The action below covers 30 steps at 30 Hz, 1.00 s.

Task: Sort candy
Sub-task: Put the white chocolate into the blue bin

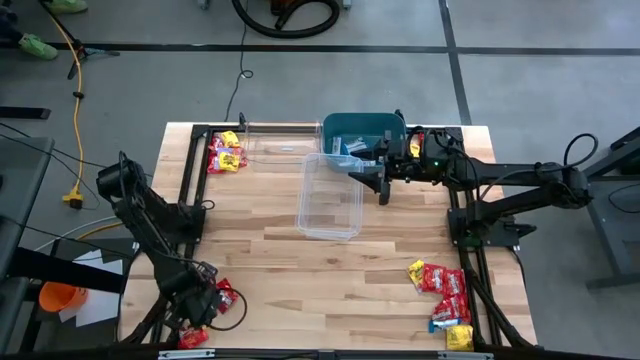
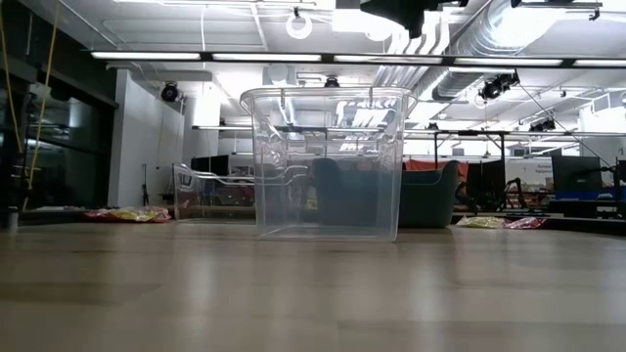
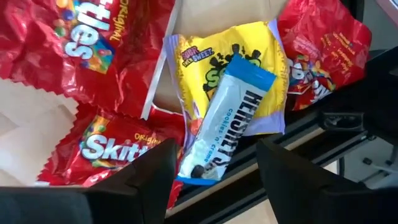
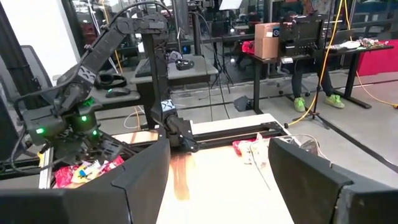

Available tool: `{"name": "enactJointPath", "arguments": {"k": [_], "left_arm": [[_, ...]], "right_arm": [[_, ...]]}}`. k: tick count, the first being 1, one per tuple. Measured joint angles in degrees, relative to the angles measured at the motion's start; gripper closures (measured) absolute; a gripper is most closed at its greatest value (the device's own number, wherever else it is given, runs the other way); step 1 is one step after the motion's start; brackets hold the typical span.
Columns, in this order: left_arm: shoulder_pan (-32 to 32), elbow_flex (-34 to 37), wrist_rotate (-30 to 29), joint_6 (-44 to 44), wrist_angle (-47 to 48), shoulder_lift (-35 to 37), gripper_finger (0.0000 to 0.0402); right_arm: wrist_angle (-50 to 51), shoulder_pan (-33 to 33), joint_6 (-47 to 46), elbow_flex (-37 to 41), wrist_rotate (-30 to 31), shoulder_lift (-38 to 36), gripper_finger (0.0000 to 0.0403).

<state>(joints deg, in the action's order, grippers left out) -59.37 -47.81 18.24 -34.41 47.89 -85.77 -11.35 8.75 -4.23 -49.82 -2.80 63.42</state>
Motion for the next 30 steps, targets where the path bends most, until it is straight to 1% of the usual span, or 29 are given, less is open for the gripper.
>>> {"name": "enactJointPath", "arguments": {"k": [5, 9, 11, 22, 24, 26, 30], "left_arm": [[-0.6, 0.21, -0.49, 0.22, -1.41, 0.02, 0.019], [-2.48, 0.21, -1.03, 4.03, -4.96, 0.01, 0.019], [-3.12, 0.17, -1.07, 4.15, -5.35, -0.4, 0.019], [-3.63, 0.19, -0.28, 3.09, -4.63, -7.69, 0.0193], [-3.61, 0.12, -0.26, 3.1, -4.54, -8.5, 0.0203], [-3.57, 0.04, -0.26, 3.1, -4.32, -8.9, 0.0227], [-2.84, -0.46, -0.35, 3.12, -1.71, -8.28, 0.0306]], "right_arm": [[0.0, 0.0, 0.0, 0.0, -0.01, 0.0, 0.0135], [0.0, 0.0, 0.0, 0.0, 0.02, 0.0, 0.0135], [0.13, 0.0, 0.0, 0.0, 0.02, 0.0, 0.0135], [2.34, 0.0, -0.02, 0.0, 0.04, 0.0, 0.0135], [2.34, 0.0, -0.02, 0.0, 0.06, 0.0, 0.0135], [2.34, 0.0, -0.02, 0.0, 0.09, 0.0, 0.0135], [2.32, 0.0, -0.02, 0.0, 0.19, 0.0, 0.0135]]}}
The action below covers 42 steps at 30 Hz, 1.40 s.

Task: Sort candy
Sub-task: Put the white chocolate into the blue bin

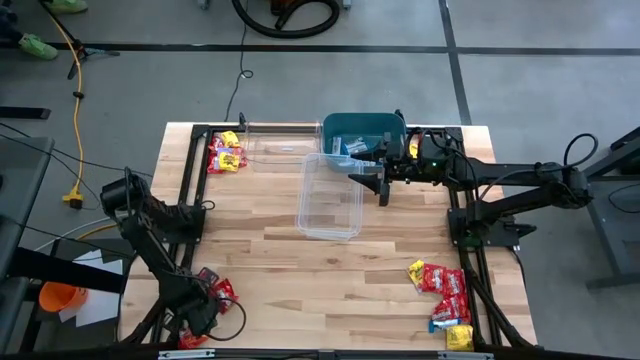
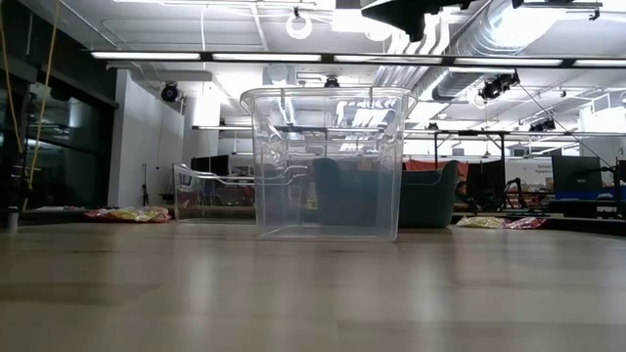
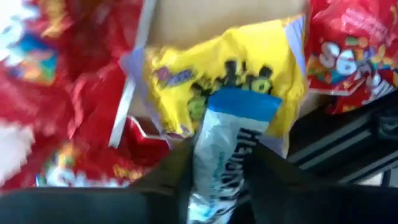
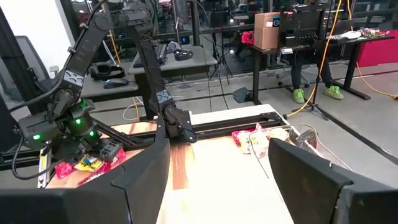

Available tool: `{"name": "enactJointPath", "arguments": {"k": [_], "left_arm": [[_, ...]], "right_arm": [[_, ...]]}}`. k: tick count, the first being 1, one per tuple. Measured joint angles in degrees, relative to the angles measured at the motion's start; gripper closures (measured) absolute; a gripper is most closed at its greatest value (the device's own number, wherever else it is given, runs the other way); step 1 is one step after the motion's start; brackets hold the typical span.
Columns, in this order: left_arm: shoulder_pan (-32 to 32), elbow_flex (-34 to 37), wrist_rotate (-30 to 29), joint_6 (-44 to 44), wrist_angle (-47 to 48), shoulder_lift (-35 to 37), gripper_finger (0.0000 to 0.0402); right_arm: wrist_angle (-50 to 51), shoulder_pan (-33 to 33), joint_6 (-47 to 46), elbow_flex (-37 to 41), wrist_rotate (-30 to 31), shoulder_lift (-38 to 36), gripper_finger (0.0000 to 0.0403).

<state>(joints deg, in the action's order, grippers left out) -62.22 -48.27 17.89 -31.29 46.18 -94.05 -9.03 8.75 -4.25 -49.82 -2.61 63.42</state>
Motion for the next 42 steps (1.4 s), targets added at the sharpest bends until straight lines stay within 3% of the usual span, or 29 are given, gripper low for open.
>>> {"name": "enactJointPath", "arguments": {"k": [4, 6, 13, 19, 24, 30, 34, 42], "left_arm": [[1.16, -1.0, -0.13, -0.04, 4.24, 3.76, 0.0381], [1.85, -1.43, -0.75, -0.77, 6.38, 6.29, 0.0393], [4.74, -2.17, -1.85, -1.06, 11.05, 17.41, 0.0374], [6.27, -2.17, -15.38, -0.12, 13.17, 20.88, 0.0379], [9.74, -2.17, -22.15, 3.07, 13.24, 19.3, 0.038], [14.28, -2.14, -23.1, 11.03, 13.42, 14.53, 0.0355], [18.06, -2.14, -22.96, 16.52, 14.69, 12.77, 0.0361], [31.33, -4.71, -25.2, 22.06, 18.07, 21.51, 0.0394]], "right_arm": [[-0.05, 0.0, 0.0, 0.0, 0.0, 0.0, 0.0135], [-0.07, 0.0, 0.0, 0.0, 0.0, 0.0, 0.0135], [-0.18, 0.0, 0.0, 0.0, -0.02, 0.0, 0.0135], [-0.13, 0.0, 0.0, 0.0, -0.04, 0.0, 0.0135], [-0.12, 0.0, 0.0, 0.0, -0.05, 0.0, 0.0135], [-0.01, 0.0, -2.28, 0.0, -0.24, 0.0, 0.0135], [0.01, 0.0, -2.81, 0.0, -0.22, 0.0, 0.0135], [-0.92, 0.0, -2.82, 0.0, -0.2, 0.0, 0.0135]]}}
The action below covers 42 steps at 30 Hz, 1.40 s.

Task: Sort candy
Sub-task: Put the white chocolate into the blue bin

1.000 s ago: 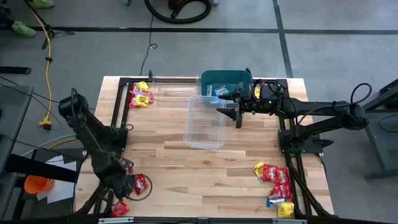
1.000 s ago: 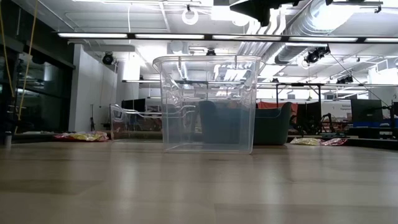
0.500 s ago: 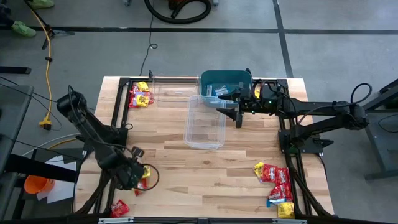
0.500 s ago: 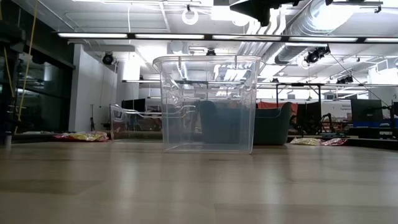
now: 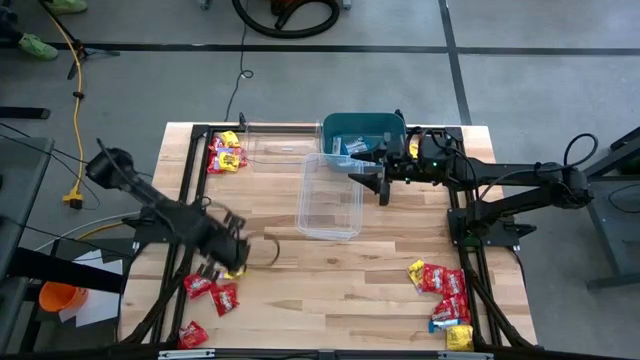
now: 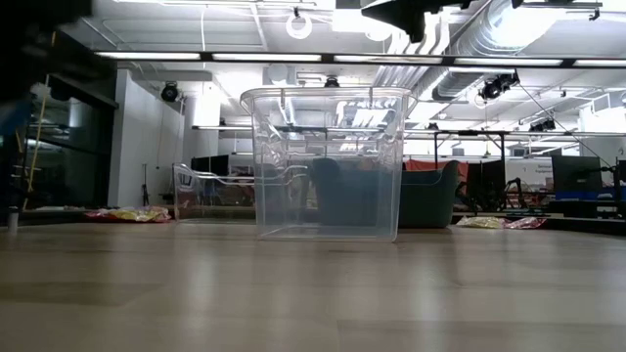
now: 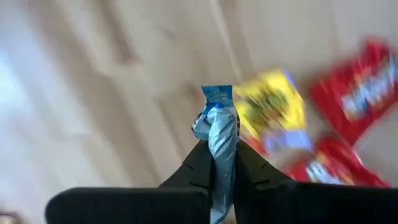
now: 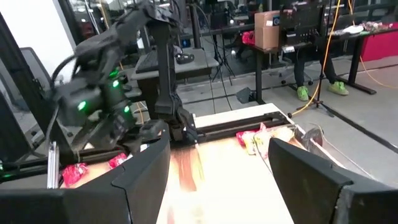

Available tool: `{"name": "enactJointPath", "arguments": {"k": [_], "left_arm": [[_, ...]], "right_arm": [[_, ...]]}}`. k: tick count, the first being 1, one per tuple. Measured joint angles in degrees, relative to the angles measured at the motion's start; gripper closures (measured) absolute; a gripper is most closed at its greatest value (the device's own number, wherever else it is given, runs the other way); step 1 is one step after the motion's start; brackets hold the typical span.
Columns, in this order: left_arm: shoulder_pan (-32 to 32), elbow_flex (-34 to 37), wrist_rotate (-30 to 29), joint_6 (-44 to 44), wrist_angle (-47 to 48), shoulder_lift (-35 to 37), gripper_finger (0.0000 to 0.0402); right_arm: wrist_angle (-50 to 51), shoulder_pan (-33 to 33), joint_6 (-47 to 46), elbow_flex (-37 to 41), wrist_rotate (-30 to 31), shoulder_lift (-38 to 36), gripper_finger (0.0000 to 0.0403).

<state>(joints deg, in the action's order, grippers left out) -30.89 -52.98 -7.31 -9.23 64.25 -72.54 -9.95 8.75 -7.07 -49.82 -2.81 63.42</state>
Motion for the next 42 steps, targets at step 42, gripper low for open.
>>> {"name": "enactJointPath", "arguments": {"k": [42], "left_arm": [[44.23, -7.53, 7.84, 10.27, -91.39, -7.19, 0.0392]], "right_arm": [[-15.19, -0.17, 0.02, 0.02, -0.84, -0.02, 0.0135]]}}
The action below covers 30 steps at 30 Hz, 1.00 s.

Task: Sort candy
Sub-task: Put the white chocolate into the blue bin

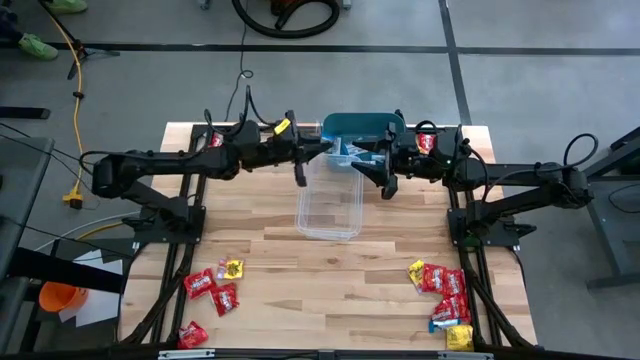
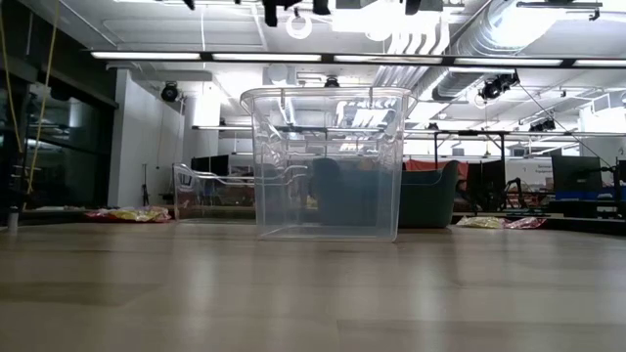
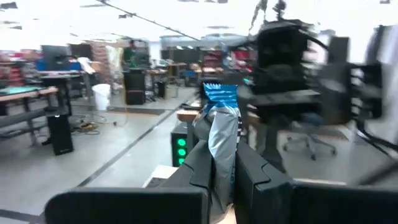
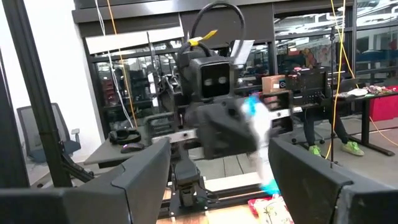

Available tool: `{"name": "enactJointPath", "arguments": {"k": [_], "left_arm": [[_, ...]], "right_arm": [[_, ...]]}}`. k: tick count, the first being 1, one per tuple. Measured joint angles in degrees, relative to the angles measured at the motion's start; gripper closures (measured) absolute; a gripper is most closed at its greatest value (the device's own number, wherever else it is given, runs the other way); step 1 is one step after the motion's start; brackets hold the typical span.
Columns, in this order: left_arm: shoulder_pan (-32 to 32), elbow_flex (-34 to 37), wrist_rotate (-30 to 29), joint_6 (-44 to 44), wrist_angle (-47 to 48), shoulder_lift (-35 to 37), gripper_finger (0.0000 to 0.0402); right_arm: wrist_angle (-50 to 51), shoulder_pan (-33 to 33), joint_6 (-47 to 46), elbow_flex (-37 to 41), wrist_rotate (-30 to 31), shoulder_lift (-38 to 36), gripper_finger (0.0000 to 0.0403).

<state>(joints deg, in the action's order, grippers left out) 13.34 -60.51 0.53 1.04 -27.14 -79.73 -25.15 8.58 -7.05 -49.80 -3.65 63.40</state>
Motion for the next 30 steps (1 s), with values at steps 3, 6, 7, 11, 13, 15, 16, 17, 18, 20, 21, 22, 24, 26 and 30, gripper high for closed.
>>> {"name": "enactJointPath", "arguments": {"k": [3, 6, 7, 11, 13, 15, 16, 17, 18, 20, 21, 22, 24, 26, 30], "left_arm": [[2.02, -5.39, -0.82, -2.34, 2.7, -4.49, 0.0392], [3.84, -13.93, -0.87, 0.79, 11.77, -10.49, 0.0392], [4.5, -16.99, -0.83, 2.91, 14.91, -12.72, 0.0392], [7.56, -25.97, -0.82, 9.31, 21.7, -21.04, 0.0391], [8.91, -28.18, -0.86, 9.97, 21.41, -24.58, 0.0388], [9.98, -29.49, -1.19, 9.16, 21.19, -27.64, 0.0382], [10.32, -29.57, -1.44, 7.9, 21.48, -28.79, 0.0378], [10.54, -29.58, -1.85, 6.58, 21.81, -29.93, 0.0373], [10.71, -29.59, -2.55, 5.23, 22.55, -30.97, 0.0368], [10.9, -29.55, -3.93, 2.9, 26.0, -32.3, 0.0357], [10.97, -29.55, -4.56, 2.43, 26.86, -32.96, 0.0351], [10.95, -29.55, -5.14, 2.32, 27.69, -33.42, 0.0344], [10.91, -29.55, -5.78, 2.53, 29.49, -34.0, 0.0331], [10.8, -29.55, -5.81, 2.41, 30.62, -34.31, 0.0315], [10.76, -29.57, -5.85, 2.15, 30.87, -33.87, 0.0275]], "right_arm": [[-0.41, 0.0, 0.01, 0.0, 0.0, 0.0, 0.0135], [-1.51, 0.0, 0.0, 0.0, 0.01, 0.0, 0.0135], [-1.95, 0.0, 0.0, 0.0, 0.01, 0.0, 0.0135], [-3.44, 0.0, 0.0, 0.0, 0.01, 0.0, 0.0135], [-3.67, 0.0, 0.0, 0.0, 0.01, 0.0, 0.0135], [-3.76, 0.0, 0.0, 0.0, 0.03, 0.0, 0.0135], [-3.76, 0.0, 0.0, 0.0, 0.01, 0.0, 0.0135], [-3.76, 0.0, 0.0, 0.0, 0.02, 0.0, 0.0135], [-3.76, 0.0, 0.0, 0.0, 0.03, 0.0, 0.0135], [-3.74, 0.0, 0.0, 0.0, 0.03, 0.0, 0.0135], [-3.74, 0.0, 0.0, 0.0, 0.03, 0.0, 0.0135], [-3.74, 0.0, 0.0, 0.0, 0.03, 0.0, 0.0135], [-3.72, 0.0, 0.0, 0.0, 0.15, 0.0, 0.0135], [-3.67, 0.0, 0.0, 0.0, 0.49, 0.0, 0.0135], [-3.65, 0.0, 0.0, 0.0, 0.6, 0.0, 0.0135]]}}
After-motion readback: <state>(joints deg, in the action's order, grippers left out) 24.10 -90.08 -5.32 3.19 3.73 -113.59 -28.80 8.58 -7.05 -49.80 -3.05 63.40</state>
